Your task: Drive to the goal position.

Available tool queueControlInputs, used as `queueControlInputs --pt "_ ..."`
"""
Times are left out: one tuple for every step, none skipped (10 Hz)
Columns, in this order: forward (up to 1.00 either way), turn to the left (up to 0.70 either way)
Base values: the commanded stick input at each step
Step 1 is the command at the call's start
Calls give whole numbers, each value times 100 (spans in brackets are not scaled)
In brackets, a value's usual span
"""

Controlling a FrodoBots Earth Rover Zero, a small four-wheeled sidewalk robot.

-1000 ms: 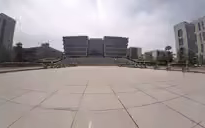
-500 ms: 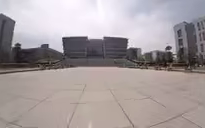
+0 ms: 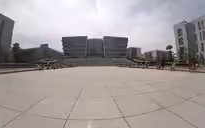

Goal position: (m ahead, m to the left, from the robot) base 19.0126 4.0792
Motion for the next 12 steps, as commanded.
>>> queueControlInputs --pt "100 0" --pt "100 0" --pt "100 0" --pt "100 0" --pt "100 0" --pt "100 0" --pt "100 0" --pt "100 0" --pt "100 0" --pt "100 0" --pt "100 0" --pt "100 0"
